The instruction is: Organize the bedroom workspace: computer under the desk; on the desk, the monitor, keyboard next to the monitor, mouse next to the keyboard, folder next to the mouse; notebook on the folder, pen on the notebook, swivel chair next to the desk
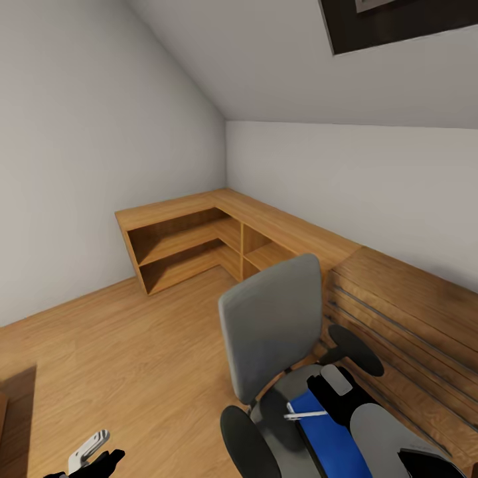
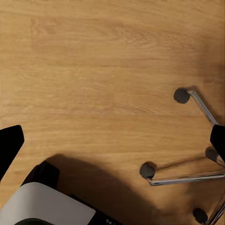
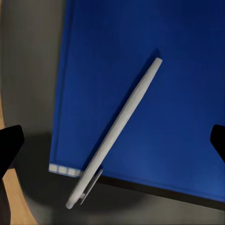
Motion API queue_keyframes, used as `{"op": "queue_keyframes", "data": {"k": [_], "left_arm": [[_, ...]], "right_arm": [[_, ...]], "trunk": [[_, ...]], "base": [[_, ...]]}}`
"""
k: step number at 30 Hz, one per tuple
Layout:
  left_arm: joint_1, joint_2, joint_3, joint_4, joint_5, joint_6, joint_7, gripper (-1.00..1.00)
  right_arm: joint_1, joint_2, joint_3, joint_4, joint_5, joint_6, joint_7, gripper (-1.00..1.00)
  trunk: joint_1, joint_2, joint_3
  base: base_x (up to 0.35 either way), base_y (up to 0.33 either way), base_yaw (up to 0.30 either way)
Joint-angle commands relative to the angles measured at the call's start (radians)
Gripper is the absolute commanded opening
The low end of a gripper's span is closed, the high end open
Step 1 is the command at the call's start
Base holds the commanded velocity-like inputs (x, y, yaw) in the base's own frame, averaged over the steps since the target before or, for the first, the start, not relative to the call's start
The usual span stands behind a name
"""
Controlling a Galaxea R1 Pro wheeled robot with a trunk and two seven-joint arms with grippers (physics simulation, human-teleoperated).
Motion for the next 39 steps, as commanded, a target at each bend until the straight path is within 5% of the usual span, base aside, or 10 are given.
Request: {"op": "queue_keyframes", "data": {"k": [1,39], "left_arm": [[-0.001,0.000,0.003,-0.001,0.004,0.006,-0.001,1.00],[-0.001,-0.001,0.003,-0.001,0.005,0.008,-0.003,1.00]], "right_arm": [[0.000,0.000,-0.002,-0.002,-0.003,0.004,-0.006,1.00],[0.000,-0.007,-0.004,0.003,0.000,0.002,-0.007,1.00]], "trunk": [[0.000,-0.001,-0.001],[0.000,-0.001,-0.001]], "base": [[0.011,0.006,0.000],[0.037,0.000,0.000]]}}
